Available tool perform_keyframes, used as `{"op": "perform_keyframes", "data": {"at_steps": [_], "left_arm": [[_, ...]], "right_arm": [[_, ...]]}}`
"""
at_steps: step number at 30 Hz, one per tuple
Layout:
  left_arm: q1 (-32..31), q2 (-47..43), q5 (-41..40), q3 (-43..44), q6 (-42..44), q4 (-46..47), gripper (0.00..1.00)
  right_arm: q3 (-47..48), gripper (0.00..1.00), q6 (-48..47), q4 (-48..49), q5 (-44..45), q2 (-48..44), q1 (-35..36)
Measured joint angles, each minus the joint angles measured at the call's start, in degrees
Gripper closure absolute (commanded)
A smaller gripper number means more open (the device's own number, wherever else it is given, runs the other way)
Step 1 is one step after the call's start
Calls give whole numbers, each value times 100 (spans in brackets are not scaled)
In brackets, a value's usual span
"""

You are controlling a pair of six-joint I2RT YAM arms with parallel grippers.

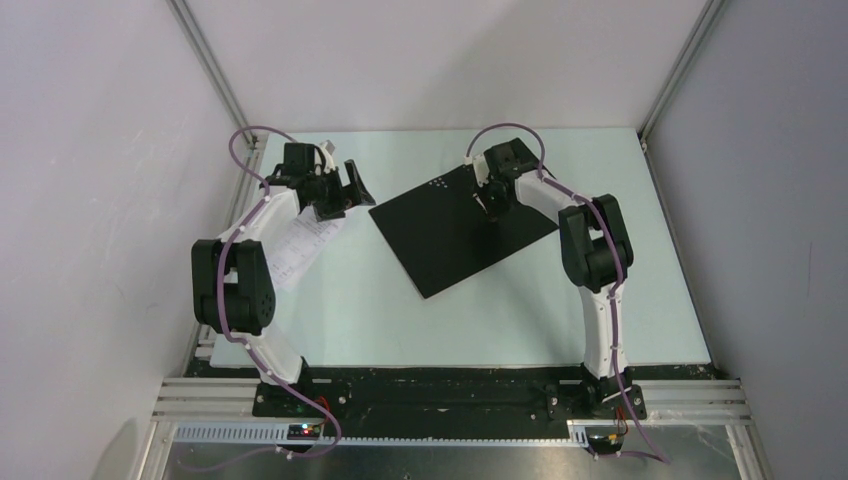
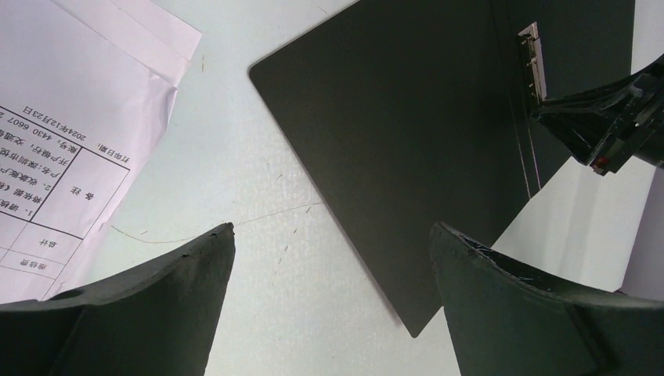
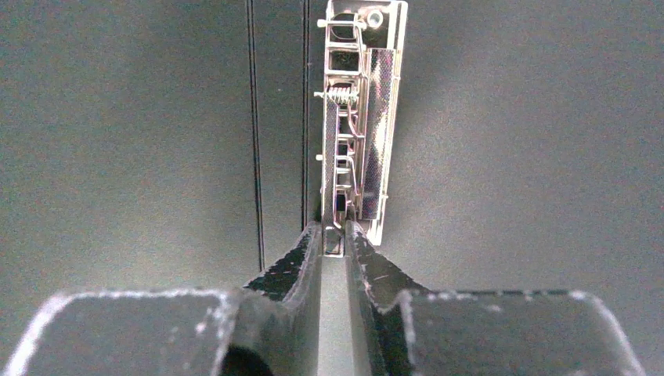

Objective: Put the files into the folder

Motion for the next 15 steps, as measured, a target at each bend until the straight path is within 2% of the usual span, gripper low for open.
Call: {"op": "perform_keyframes", "data": {"at_steps": [15], "left_arm": [[-175,-2,-308,2,-157,0,2]], "right_arm": [[-1158,99,1113,-201,59,-839,605]]}}
